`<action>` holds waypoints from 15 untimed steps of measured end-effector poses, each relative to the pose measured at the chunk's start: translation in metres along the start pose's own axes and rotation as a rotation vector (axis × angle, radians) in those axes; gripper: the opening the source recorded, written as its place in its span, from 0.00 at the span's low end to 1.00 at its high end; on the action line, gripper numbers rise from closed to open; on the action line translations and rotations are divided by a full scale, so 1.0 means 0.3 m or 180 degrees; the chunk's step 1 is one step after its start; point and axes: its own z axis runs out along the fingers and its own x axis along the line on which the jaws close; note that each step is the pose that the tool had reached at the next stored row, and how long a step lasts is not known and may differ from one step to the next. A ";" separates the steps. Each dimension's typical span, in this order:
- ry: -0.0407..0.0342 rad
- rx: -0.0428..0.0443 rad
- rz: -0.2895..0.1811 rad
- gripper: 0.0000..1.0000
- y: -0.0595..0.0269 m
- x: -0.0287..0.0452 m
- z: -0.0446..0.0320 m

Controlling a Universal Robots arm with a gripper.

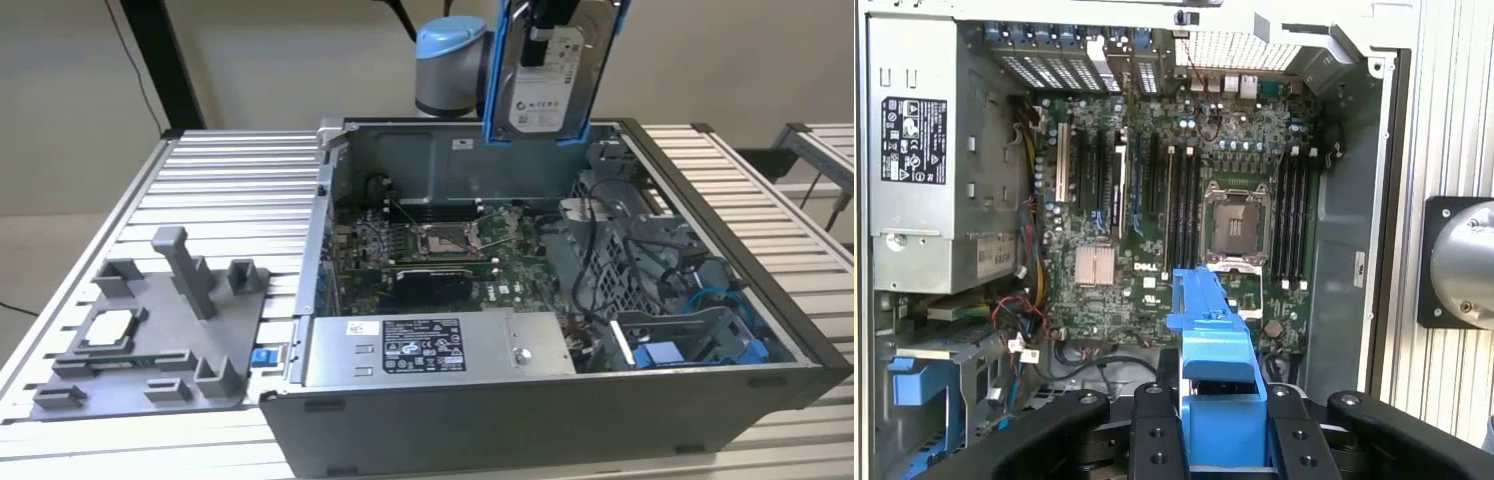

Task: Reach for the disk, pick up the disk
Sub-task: 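Pick up the disk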

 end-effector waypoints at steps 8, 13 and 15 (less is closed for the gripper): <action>0.0000 0.0000 0.0000 0.00 -0.049 0.004 0.000; 0.0000 0.0000 0.0000 0.00 -0.050 0.004 0.000; 0.0000 0.0000 0.0000 0.00 -0.051 0.005 0.000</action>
